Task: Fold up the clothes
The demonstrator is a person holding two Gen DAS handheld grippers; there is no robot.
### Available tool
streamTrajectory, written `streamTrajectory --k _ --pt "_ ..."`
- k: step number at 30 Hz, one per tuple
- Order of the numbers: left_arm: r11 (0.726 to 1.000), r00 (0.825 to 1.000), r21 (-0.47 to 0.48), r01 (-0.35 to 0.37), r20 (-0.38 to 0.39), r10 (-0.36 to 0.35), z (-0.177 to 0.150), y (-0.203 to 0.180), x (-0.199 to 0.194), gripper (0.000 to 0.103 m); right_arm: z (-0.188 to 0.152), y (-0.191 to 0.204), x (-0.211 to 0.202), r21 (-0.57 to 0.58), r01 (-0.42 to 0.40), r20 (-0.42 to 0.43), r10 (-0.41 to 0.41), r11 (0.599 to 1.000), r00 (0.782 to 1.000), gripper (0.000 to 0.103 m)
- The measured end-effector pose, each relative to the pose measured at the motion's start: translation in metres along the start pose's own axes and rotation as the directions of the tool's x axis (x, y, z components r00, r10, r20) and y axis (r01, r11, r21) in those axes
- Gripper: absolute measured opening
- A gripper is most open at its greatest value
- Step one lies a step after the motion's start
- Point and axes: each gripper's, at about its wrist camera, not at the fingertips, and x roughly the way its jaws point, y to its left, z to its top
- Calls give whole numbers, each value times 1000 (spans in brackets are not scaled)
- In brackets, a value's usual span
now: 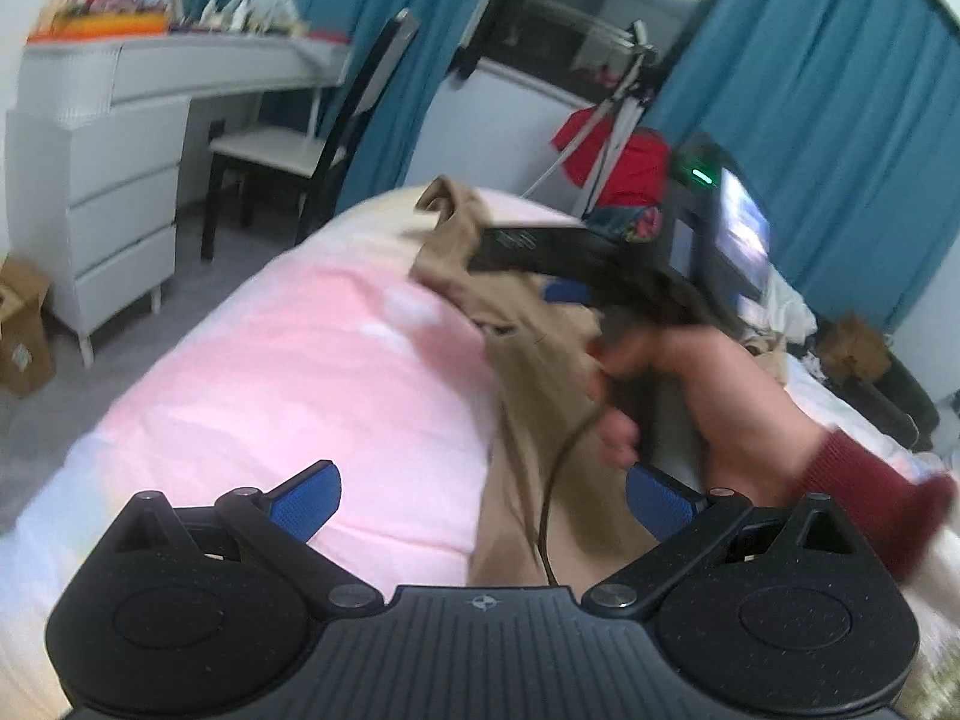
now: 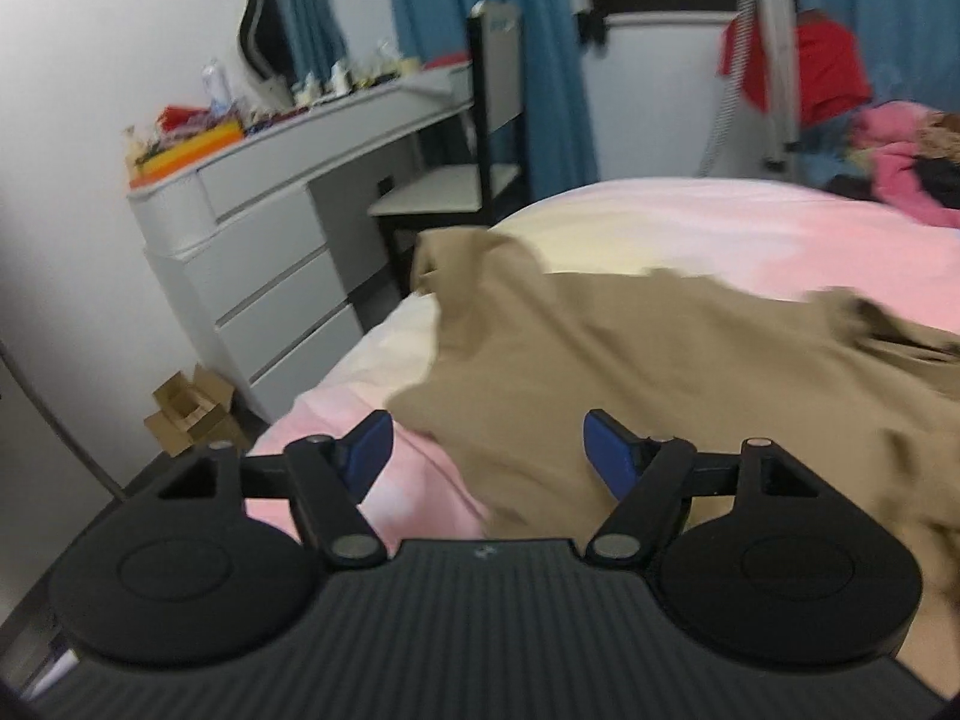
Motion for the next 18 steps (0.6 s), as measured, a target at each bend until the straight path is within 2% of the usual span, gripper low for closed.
streamTrajectory --k 2,4,5,6,7,8,10,13,18 --pt "999 999 21 -43 7 43 0 1 6 102 4 7 26 -24 -23 -33 22 999 999 73" --pt "997 998 40 -68 6 67 0 1 13 102 5 13 42 -68 -16 -52 13 998 999 65" --pt "996 997 48 -74 -1 75 0 0 17 102 4 15 49 -97 10 -60 -16 995 998 54" --pt "995 997 55 -79 -12 80 -1 0 21 102 4 17 53 -109 28 -65 -35 994 997 47" --pt "995 996 62 -81 -20 83 -1 -1 24 102 4 18 56 -120 45 -71 -54 992 996 30" --pt "994 996 69 -82 -23 84 -2 -4 26 102 5 18 54 -123 54 -68 -63 991 996 7" --pt "993 996 80 -83 -20 85 -4 -9 26 102 11 17 45 -119 75 -38 -80 990 996 6" --pt "994 998 82 -70 -5 70 -4 -12 25 102 24 4 12 -64 99 55 -95 993 994 6" --pt "999 1000 51 -17 18 16 -6 -16 15 102 39 -39 -52 72 152 198 -163 986 967 6"
